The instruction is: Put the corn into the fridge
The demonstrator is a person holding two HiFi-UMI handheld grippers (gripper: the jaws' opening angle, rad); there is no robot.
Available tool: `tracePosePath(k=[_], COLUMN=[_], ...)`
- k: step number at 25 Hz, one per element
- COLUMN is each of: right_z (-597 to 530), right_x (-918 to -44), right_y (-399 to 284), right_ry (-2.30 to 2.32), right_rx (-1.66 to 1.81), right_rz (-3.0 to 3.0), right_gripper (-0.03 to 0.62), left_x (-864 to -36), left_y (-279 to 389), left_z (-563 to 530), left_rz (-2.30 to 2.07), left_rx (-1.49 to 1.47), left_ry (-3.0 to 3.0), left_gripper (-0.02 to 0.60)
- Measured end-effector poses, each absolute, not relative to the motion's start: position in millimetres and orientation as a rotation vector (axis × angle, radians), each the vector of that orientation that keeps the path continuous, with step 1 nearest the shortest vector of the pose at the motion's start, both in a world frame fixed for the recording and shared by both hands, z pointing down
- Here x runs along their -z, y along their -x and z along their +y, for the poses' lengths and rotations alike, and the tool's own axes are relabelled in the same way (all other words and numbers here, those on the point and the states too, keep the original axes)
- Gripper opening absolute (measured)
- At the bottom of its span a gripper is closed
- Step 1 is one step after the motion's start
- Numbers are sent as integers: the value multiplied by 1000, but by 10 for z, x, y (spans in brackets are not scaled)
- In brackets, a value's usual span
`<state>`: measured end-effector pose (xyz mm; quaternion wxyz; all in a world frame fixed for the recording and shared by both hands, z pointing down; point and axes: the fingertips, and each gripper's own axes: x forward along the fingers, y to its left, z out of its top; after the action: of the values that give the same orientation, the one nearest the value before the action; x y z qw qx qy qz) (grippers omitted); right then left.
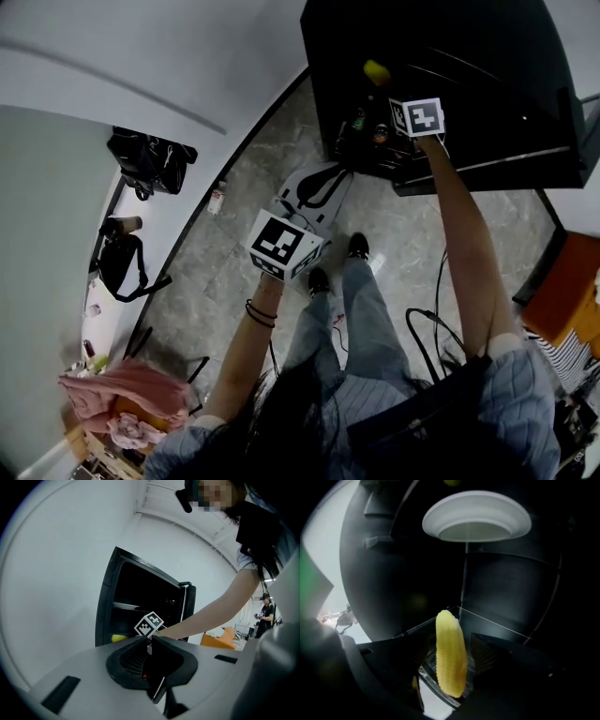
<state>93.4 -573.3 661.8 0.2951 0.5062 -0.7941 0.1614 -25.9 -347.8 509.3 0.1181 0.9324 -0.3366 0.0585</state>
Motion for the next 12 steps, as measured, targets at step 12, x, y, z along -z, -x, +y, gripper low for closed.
tracePosePath(k=[12], right_z=[-5301], right_x=[-6080], right_y=[-922], right_ry=[-1483], right_rx=[-427], right_rz=[-2294], right_gripper=[268], left_x=[-4985], left_y=[294], left_z=[-3355], left_rz=[-963], left_rx=[-177], left_ry=[-2748], left_gripper=[20])
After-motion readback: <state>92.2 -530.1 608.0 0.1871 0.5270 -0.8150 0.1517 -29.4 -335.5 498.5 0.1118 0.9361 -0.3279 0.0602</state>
